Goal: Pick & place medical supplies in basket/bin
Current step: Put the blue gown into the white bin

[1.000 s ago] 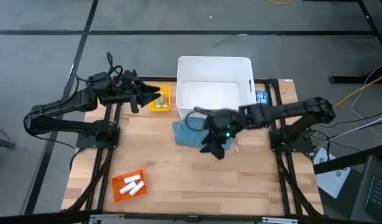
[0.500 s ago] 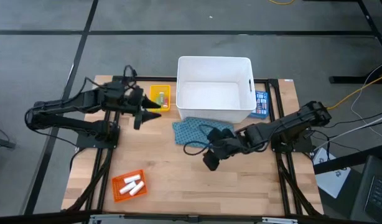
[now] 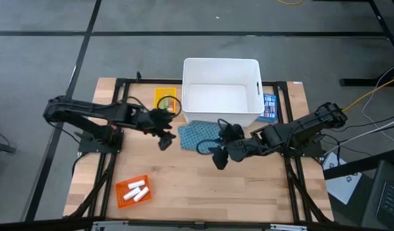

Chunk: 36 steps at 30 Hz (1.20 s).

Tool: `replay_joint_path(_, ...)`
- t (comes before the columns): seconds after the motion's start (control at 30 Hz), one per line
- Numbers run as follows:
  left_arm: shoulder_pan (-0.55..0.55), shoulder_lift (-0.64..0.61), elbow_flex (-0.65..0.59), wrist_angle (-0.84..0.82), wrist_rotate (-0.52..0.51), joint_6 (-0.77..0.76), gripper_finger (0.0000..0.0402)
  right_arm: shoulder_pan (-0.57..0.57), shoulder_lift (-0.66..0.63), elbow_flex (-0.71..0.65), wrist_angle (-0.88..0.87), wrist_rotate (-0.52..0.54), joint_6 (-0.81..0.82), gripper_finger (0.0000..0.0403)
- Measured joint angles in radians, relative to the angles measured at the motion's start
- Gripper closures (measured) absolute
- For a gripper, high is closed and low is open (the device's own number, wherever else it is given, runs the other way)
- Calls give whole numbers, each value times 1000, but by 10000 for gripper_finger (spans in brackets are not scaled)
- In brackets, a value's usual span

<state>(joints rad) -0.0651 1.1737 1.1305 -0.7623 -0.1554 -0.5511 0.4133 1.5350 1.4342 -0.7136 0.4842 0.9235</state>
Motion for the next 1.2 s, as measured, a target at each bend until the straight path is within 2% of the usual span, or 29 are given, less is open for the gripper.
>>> replay_joint_path(0.07, -14, 31, -1, 8, -12, -104, 172, 17, 0, 0, 1, 16, -23, 179)
replay_joint_path(0.17, -50, 65, 0, 30, -90, -247, 163, 44, -13, 0, 8, 53, -75, 179)
replay_joint_path(0.27, -87, 92, -3, 31, -163, -456, 154, 65, -31, 0, -10, 79, -123, 179)
replay_joint_path(0.33, -114, 99, -29, 71, -173, -597, 149, 77, -45, 0, -17, 85, -152, 179)
replay_joint_path(0.53, -253, 109, -194, 332, -280, -921, 139, 112, -74, 0, -82, 88, -207, 179)
replay_joint_path(0.7, -359, 109, -374, 588, -468, -1180, 136, 133, -80, 0, -100, 87, -228, 179)
replay_joint_path(0.8, -398, 121, -470, 706, -538, -1304, 136, 143, -80, 0, -108, 84, -229, 179)
replay_joint_path(0.93, -400, 133, -529, 699, -508, -1360, 136, 149, -80, 0, -114, 84, -229, 179)
replay_joint_path(1.07, -363, 160, -542, 629, -405, -1363, 136, 149, -80, 0, -114, 84, -229, 179)
replay_joint_path(1.2, -311, 194, -541, 659, -291, -1307, 136, 147, -80, 0, -112, 84, -229, 179)
